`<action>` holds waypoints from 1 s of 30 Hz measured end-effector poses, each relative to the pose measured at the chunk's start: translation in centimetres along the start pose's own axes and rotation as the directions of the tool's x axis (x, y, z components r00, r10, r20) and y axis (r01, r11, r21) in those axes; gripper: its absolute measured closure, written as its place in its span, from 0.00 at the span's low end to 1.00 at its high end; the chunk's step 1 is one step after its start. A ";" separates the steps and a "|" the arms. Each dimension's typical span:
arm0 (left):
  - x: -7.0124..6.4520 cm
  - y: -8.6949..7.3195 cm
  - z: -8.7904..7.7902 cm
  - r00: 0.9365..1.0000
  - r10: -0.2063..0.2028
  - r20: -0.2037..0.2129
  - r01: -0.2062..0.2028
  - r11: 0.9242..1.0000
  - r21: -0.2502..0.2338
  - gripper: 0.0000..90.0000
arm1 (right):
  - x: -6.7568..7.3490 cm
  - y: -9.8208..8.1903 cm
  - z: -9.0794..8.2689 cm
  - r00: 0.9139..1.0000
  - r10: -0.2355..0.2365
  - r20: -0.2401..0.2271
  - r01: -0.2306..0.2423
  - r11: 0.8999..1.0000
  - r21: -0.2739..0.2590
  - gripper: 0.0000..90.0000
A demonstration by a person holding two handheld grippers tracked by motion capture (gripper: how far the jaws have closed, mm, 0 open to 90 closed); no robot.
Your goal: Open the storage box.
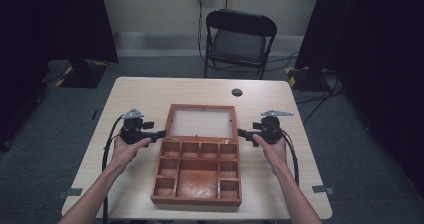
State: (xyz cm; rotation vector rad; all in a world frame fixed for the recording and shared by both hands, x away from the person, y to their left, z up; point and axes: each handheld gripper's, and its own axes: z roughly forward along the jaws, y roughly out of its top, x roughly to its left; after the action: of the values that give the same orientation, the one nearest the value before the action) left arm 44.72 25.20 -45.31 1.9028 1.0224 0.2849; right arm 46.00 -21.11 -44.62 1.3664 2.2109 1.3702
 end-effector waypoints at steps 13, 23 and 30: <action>-0.3 -2.5 -2.9 1.000 0.005 -0.021 -0.004 0.999 0.048 0.29 | 0.0 -3.2 -4.8 0.999 -0.001 0.047 0.000 1.000 0.024 0.17; -0.1 -4.8 -4.2 0.993 -0.006 -0.121 0.021 0.992 0.123 0.31 | 0.0 -6.4 -6.9 0.995 -0.018 0.097 0.009 0.996 0.094 0.17; -0.2 -6.5 -5.1 0.988 0.019 -0.151 0.004 0.988 0.152 0.27 | -0.6 -8.9 -7.5 0.988 -0.014 0.151 -0.012 0.985 0.170 0.17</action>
State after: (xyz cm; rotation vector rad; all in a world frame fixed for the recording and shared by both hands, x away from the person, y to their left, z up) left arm 38.22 29.63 -47.75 2.0472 1.1668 0.3705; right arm 36.62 -27.35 -47.71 1.4719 2.2692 1.0570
